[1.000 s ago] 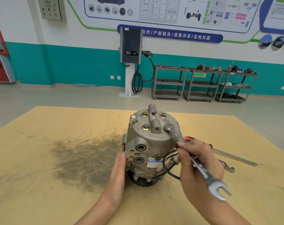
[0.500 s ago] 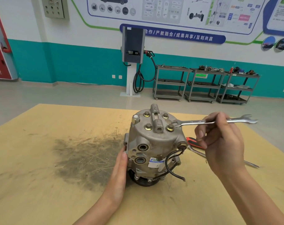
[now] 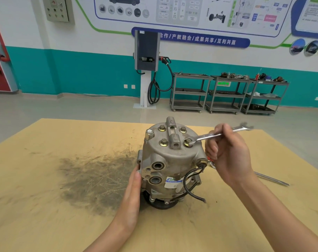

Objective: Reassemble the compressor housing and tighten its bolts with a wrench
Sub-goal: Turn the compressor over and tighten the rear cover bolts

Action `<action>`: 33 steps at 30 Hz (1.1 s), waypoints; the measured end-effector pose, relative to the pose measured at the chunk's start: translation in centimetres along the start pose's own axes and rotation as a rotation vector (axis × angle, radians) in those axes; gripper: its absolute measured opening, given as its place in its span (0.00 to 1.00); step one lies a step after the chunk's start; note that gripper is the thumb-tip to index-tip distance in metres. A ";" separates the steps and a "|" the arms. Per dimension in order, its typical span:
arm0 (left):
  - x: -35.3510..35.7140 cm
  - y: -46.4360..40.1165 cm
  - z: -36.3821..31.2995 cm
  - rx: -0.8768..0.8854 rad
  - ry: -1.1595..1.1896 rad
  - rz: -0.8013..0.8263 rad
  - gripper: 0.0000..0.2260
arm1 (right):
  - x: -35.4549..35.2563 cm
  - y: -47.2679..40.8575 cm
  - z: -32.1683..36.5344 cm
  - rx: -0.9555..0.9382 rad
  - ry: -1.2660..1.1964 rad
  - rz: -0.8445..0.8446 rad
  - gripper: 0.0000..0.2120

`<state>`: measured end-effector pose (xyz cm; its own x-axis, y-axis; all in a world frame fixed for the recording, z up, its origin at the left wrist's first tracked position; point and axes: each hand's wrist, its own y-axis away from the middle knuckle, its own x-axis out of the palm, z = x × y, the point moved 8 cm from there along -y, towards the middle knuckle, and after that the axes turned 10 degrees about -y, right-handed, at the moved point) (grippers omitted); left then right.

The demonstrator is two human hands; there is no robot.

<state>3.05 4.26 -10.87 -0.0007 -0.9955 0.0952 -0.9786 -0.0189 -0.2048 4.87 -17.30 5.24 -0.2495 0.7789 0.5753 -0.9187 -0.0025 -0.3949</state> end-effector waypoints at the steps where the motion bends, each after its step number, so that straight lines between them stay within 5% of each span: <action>1: 0.0 0.0 -0.1 0.002 0.000 -0.002 0.44 | -0.1 0.8 0.6 -0.127 0.059 -0.010 0.14; 5: -0.1 -0.1 0.0 -0.006 0.008 -0.013 0.45 | 1.6 5.1 2.8 -0.585 0.390 -0.013 0.10; 10: -0.2 0.0 0.1 -0.004 0.021 -0.024 0.46 | 6.0 8.7 3.7 -0.964 0.905 0.182 0.08; 13: -0.2 0.0 0.0 -0.006 0.029 -0.027 0.46 | 6.7 9.1 4.8 -1.025 0.871 0.177 0.10; 17: -0.1 0.0 -0.1 -0.007 0.033 -0.023 0.47 | 5.7 7.2 6.2 -0.825 0.567 0.103 0.10; 25: 0.0 0.0 -0.3 -0.007 0.036 -0.021 0.45 | -0.2 1.2 2.3 -0.080 0.093 -0.101 0.14; 33: 0.0 0.0 -0.4 0.001 0.018 -0.014 0.46 | 0.3 -1.1 0.3 0.154 -0.058 -0.013 0.16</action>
<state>2.95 4.25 -10.50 0.0090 -0.9932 0.1157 -0.9784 -0.0326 -0.2040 5.70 -17.29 6.08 -0.2503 0.7422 0.6217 -0.9570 -0.0924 -0.2750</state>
